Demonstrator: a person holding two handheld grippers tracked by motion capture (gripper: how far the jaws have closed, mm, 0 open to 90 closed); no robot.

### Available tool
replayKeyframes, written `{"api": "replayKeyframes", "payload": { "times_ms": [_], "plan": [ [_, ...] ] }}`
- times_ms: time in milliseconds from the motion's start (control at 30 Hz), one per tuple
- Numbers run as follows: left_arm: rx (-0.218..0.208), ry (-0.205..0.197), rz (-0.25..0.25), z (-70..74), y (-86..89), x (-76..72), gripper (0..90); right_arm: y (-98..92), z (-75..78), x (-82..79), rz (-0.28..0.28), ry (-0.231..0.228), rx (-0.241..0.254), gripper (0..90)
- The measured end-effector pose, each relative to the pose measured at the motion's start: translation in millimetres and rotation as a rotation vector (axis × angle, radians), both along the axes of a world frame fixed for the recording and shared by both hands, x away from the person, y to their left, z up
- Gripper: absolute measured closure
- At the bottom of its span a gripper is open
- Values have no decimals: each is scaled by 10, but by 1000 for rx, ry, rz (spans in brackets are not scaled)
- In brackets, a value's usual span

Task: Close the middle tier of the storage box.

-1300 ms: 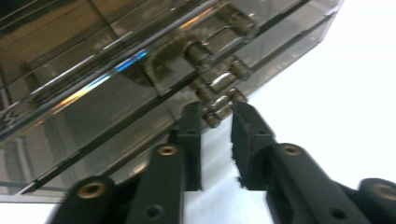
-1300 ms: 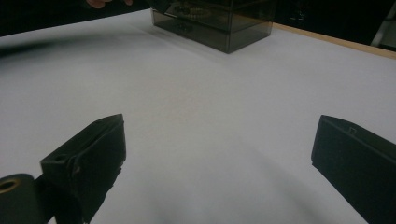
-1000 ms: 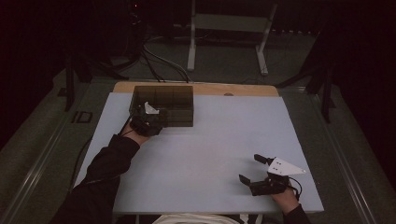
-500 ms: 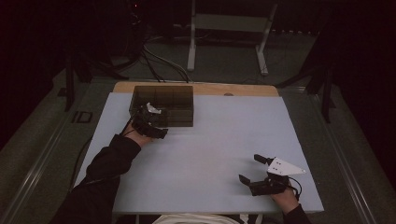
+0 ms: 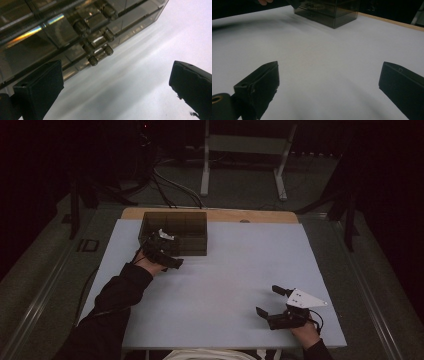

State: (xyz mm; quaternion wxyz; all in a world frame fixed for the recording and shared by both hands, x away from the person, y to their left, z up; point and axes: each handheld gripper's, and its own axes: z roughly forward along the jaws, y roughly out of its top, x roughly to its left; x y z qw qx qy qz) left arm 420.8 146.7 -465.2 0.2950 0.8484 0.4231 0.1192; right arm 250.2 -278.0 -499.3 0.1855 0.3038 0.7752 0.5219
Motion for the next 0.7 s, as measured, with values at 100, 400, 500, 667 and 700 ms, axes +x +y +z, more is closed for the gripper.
{"api": "replayKeyframes", "payload": {
  "times_ms": [100, 400, 500, 667, 700],
  "plan": [
    [-31, 13, -53, 3, -33, 10, 9, -1, 1, -2, -2, 0, 1, 28],
    [-83, 14, -143, 109, -104, 39, 9, 8, 7, -2, 0, -1, 2, 28],
    [-108, 15, -156, 156, -105, 27, 9, 12, 7, -4, 1, -1, -3, 28],
    [-146, 12, -179, 213, -65, -21, 9, 10, 7, -5, 0, -1, -2, 28],
    [-151, 6, -182, 221, -55, -37, 9, 10, 8, -5, 0, -2, -2, 28]
  ]
}}
